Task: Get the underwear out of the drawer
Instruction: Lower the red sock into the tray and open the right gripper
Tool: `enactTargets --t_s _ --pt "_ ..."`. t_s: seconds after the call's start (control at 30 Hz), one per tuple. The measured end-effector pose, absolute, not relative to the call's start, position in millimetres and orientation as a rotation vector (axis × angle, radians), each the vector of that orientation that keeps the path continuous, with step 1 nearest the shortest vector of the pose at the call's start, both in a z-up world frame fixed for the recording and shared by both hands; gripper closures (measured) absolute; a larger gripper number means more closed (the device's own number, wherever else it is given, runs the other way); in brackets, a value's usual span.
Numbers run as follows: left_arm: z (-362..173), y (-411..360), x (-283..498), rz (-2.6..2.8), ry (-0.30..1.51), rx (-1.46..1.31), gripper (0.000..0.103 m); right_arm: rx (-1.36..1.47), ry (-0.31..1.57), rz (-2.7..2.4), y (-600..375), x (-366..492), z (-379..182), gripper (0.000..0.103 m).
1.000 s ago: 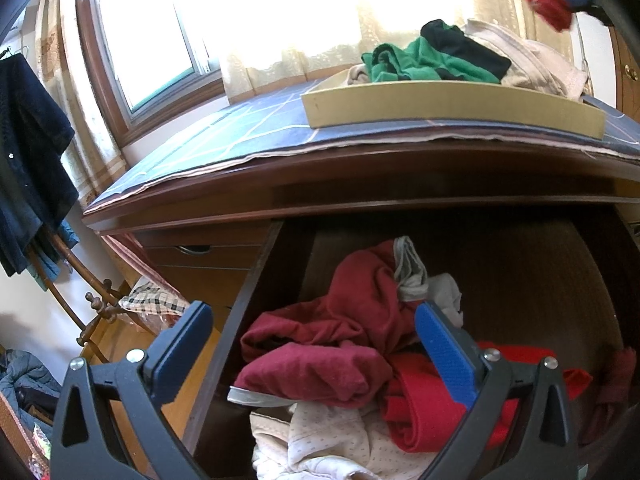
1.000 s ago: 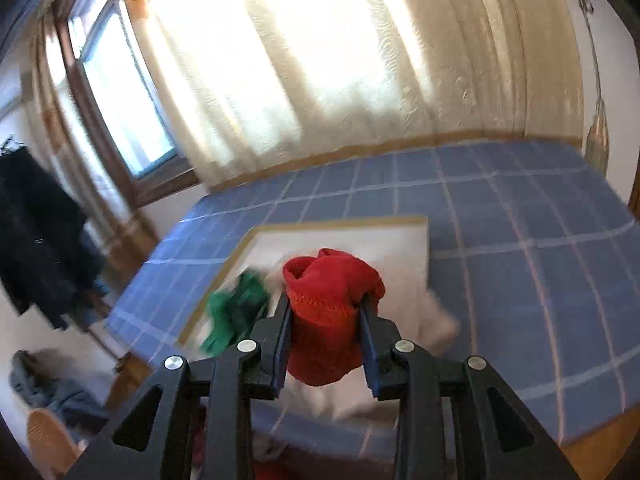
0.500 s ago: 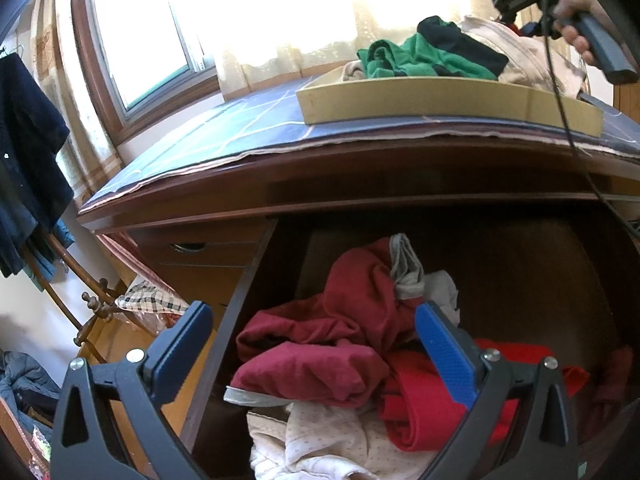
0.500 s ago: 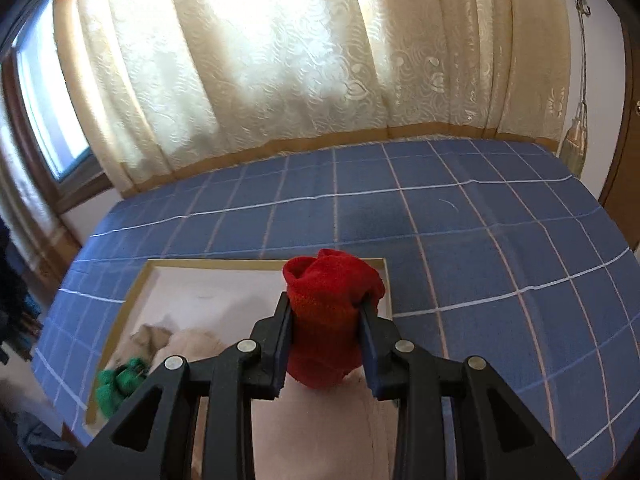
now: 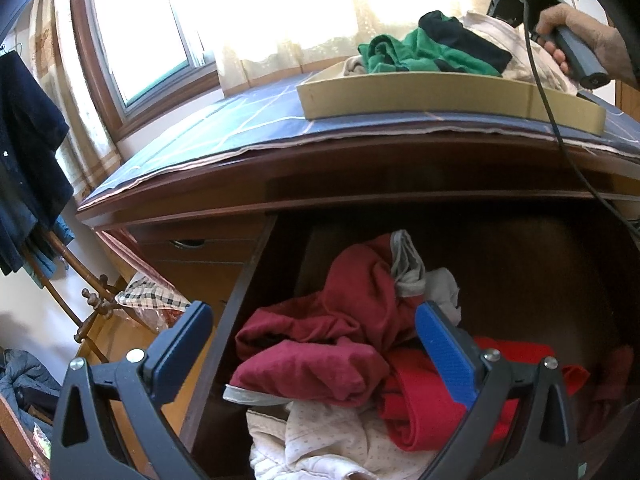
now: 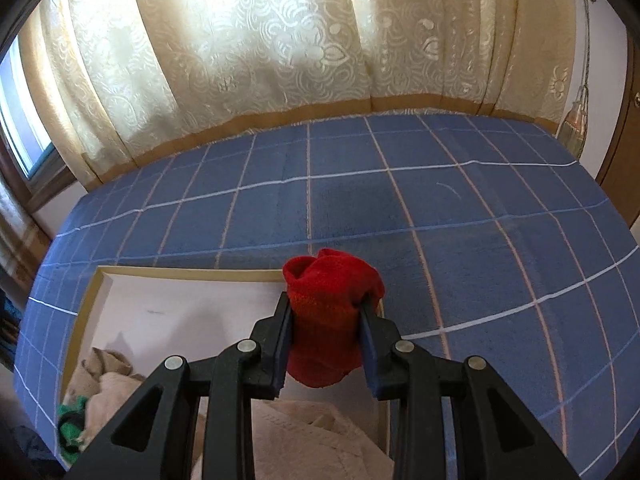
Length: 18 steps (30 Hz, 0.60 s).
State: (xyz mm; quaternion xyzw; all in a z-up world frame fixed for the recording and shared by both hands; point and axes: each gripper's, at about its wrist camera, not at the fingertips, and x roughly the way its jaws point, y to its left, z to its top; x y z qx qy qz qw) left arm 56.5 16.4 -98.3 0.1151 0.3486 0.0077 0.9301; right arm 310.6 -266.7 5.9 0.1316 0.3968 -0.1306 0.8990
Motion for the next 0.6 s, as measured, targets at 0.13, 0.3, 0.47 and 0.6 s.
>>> enactTargets --t_s 0.13,0.3,0.47,0.6 --pt "-98.5 16.0 56.3 0.018 0.718 0.241 0.0 0.296 0.844 -0.267 -270.4 321.1 -8.6 0.07" --pt "-99.0 16.0 58.1 0.026 0.723 0.24 0.0 0.282 0.833 -0.255 -269.9 323.9 -13.9 0.066" --pt "-98.8 15.4 57.0 0.032 0.717 0.241 0.0 0.301 0.839 -0.239 -270.3 324.2 -15.1 0.061" --pt "-98.9 13.4 54.0 0.027 0.704 0.25 0.0 0.257 0.855 -0.244 -260.6 318.7 -12.1 0.056"
